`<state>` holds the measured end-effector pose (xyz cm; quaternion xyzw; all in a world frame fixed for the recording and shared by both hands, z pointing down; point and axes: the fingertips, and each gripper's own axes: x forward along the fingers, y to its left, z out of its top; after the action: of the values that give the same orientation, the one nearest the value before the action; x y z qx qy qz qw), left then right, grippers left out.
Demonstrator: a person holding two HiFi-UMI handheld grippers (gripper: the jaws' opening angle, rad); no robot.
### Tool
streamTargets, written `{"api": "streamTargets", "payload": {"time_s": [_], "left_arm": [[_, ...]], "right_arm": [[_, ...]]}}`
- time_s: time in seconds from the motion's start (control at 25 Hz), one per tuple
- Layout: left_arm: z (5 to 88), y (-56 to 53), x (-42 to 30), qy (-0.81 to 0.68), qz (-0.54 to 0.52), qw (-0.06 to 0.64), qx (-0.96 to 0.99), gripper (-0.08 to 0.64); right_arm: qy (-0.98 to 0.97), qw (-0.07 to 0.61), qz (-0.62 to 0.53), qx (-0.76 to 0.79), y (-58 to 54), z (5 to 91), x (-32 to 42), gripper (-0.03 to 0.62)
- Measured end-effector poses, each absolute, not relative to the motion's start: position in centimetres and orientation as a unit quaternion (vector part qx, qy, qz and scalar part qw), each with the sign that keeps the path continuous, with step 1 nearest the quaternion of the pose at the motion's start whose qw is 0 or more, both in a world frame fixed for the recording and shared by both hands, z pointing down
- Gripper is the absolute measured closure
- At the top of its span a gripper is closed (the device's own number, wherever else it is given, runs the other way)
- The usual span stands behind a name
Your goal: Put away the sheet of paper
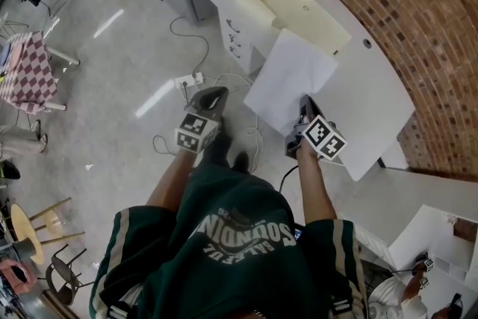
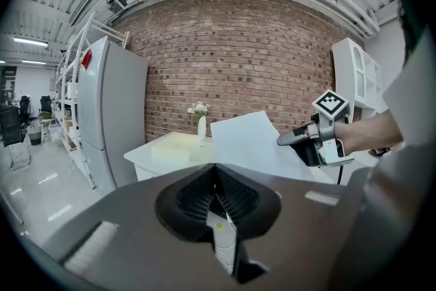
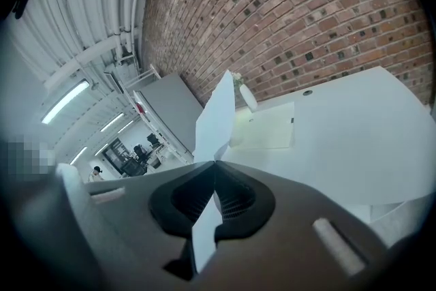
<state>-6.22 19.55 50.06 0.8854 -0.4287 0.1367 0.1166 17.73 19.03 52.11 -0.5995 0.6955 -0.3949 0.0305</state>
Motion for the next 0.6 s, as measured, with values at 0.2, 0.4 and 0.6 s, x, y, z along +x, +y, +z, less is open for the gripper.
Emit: {"api": "streamTargets", "payload": {"time_s": [0.2,0.4,0.6], "left_arm": [[50.6,17.0,-6.1,-0.419,0.134,0.118,0.89,0.549],[51.1,12.9,-6.2,-0.407,0.135,0.122,0.895,0.549],[51.5,7.9,-6.6,-0.39,0.14,0.126,0.901,0.549]], "right_arm": [[0.69,0.033,-0.394,-0.606,16.9,52.3,17.4,0.591],[0.682,0.033,-0.396,-0.614,13.3,52.5,17.2,0.591],[0.672,0.032,-0.397,-0.624,8.8,52.7,16.6,0.591]]}}
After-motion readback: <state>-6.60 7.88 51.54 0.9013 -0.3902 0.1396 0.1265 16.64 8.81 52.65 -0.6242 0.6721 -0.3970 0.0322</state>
